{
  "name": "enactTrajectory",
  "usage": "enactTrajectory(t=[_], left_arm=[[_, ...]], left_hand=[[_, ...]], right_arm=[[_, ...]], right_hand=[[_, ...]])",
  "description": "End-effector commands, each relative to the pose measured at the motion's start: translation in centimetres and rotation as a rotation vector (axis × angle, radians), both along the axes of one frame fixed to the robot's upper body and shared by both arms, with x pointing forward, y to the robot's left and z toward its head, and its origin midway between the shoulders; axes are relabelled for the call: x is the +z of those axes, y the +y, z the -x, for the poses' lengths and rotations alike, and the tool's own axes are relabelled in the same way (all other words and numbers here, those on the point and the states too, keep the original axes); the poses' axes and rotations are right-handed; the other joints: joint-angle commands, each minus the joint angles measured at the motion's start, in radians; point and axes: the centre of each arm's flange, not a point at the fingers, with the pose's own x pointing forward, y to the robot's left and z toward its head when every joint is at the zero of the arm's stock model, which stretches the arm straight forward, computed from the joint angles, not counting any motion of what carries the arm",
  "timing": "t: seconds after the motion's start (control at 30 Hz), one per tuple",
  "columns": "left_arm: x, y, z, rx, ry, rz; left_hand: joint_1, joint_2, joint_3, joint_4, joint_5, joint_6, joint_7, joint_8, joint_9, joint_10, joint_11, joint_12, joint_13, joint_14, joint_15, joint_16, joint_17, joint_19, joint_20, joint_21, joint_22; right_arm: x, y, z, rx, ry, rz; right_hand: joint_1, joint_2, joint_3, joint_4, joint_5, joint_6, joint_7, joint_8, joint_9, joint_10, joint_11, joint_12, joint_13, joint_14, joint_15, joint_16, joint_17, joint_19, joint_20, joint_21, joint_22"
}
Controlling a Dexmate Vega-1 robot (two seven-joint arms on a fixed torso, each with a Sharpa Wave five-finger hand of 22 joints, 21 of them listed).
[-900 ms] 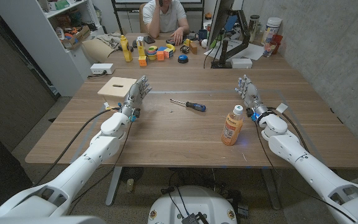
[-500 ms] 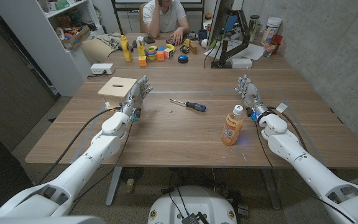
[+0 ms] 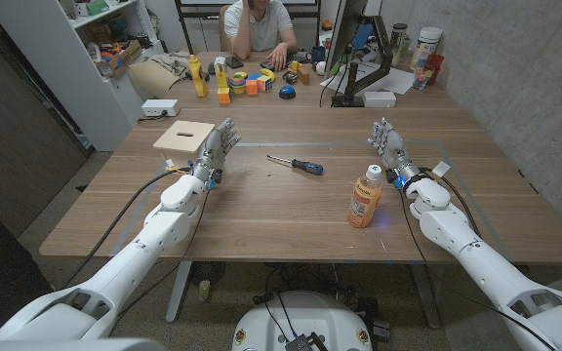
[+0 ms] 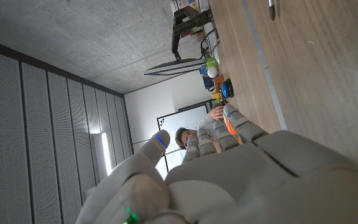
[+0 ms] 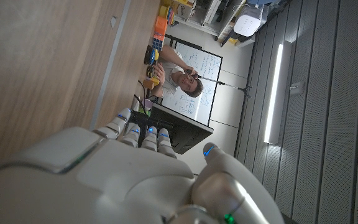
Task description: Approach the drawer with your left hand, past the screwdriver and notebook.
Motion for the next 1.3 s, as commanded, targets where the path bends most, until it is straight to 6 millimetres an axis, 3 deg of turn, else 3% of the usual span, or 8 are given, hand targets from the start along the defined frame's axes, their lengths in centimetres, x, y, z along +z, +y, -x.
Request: enactTrajectory(t=[0.03,0.23,0.5,0.83,0.93,1.03,1.13,1.3], left_arm=[[1.5,-0.6,0.8,-0.020,-0.067,-0.002],[3.0,-0.6,1.7,-0.006,-0.127,-0.009],[6.7,-0.2,3.8,0.063,-0.248,-0.069],[9.9,0.9,7.2,0.355,-0.353,-0.246],[10.3,1.2,8.2,0.432,-0.369,-0.287],[10.7,1.4,9.2,0.564,-0.388,-0.371],[11.1,1.4,10.4,0.733,-0.406,-0.503],[11.3,1.2,11.4,0.903,-0.427,-0.635]], left_hand=[[0.006,0.040,0.008,0.001,0.006,0.002,-0.004,0.008,0.004,0.006,-0.004,0.006,0.003,0.008,-0.065,0.007,0.003,0.012,-0.050,0.004,0.004],[0.006,0.039,0.010,-0.001,0.006,0.011,-0.008,0.010,0.004,0.009,-0.002,0.007,0.003,0.011,-0.064,0.008,0.002,0.015,-0.051,0.004,0.003],[0.008,0.038,0.012,-0.005,0.007,0.023,-0.011,0.014,0.004,0.021,-0.002,0.010,0.003,0.021,-0.066,0.010,0.001,0.021,-0.048,0.006,0.003],[0.013,0.024,0.018,-0.023,0.007,0.112,-0.022,0.037,0.006,0.098,-0.013,0.024,0.003,0.094,-0.071,0.024,-0.001,0.061,-0.028,0.017,0.001],[0.014,0.016,0.018,-0.032,0.007,0.137,-0.034,0.041,0.006,0.121,-0.019,0.026,0.003,0.111,-0.081,0.023,-0.002,0.074,-0.003,0.019,-0.001],[0.014,0.004,0.017,-0.045,0.009,0.202,-0.065,0.056,0.009,0.146,-0.021,0.025,0.004,0.125,-0.081,0.018,-0.002,0.070,0.015,0.013,-0.002],[0.010,-0.006,0.015,-0.051,0.009,0.237,-0.087,0.060,0.010,0.159,-0.028,0.022,0.004,0.138,-0.079,0.016,0.000,0.057,0.077,0.005,-0.004],[0.009,-0.018,0.012,-0.062,0.009,0.262,-0.122,0.061,0.011,0.175,-0.042,0.022,0.005,0.141,-0.078,0.012,0.000,0.045,0.099,-0.003,-0.005]], right_arm=[[-0.1,0.1,-0.1,0.006,0.003,0.003],[-0.3,0.2,-0.2,0.008,0.007,0.001],[-0.7,0.2,-0.2,0.012,0.012,-0.001],[-0.9,0.0,-0.2,0.013,0.014,-0.011],[-1.0,0.0,-0.2,0.013,0.012,-0.005],[-1.0,0.0,-0.2,0.015,0.013,-0.006],[-1.0,0.0,-0.3,0.017,0.014,-0.006],[-1.1,0.0,-0.3,0.017,0.015,-0.007]], right_hand=[[0.004,0.090,0.009,-0.001,0.004,-0.004,0.000,0.004,0.002,-0.005,-0.001,0.004,0.004,-0.005,-0.059,0.006,0.004,-0.006,-0.089,0.001,0.004],[0.004,0.090,0.009,-0.002,0.004,-0.004,0.000,0.004,0.002,-0.006,0.000,0.004,0.004,-0.004,-0.059,0.007,0.004,-0.005,-0.088,0.000,0.004],[0.005,0.090,0.009,-0.002,0.004,-0.004,0.000,0.004,0.002,-0.005,0.000,0.004,0.004,-0.005,-0.059,0.006,0.004,-0.005,-0.087,-0.002,0.004],[0.004,0.089,0.009,-0.002,0.004,-0.004,0.000,0.004,0.002,-0.005,0.002,0.004,0.004,-0.004,-0.059,0.006,0.004,-0.005,-0.087,-0.003,0.004],[0.004,0.089,0.009,-0.002,0.004,-0.004,0.001,0.004,0.002,-0.005,0.000,0.004,0.004,-0.004,-0.059,0.006,0.004,-0.004,-0.087,-0.003,0.004],[0.004,0.089,0.009,-0.002,0.004,-0.004,0.002,0.004,0.002,-0.006,0.000,0.004,0.004,-0.004,-0.059,0.006,0.004,-0.004,-0.087,-0.003,0.004],[0.004,0.088,0.009,-0.002,0.003,-0.004,0.001,0.004,0.002,-0.005,0.001,0.004,0.004,-0.004,-0.059,0.006,0.004,-0.004,-0.086,-0.003,0.004],[0.004,0.087,0.008,-0.002,0.003,-0.002,0.001,0.005,0.002,-0.003,0.001,0.005,0.004,-0.002,-0.060,0.007,0.004,-0.001,-0.087,-0.003,0.004]])
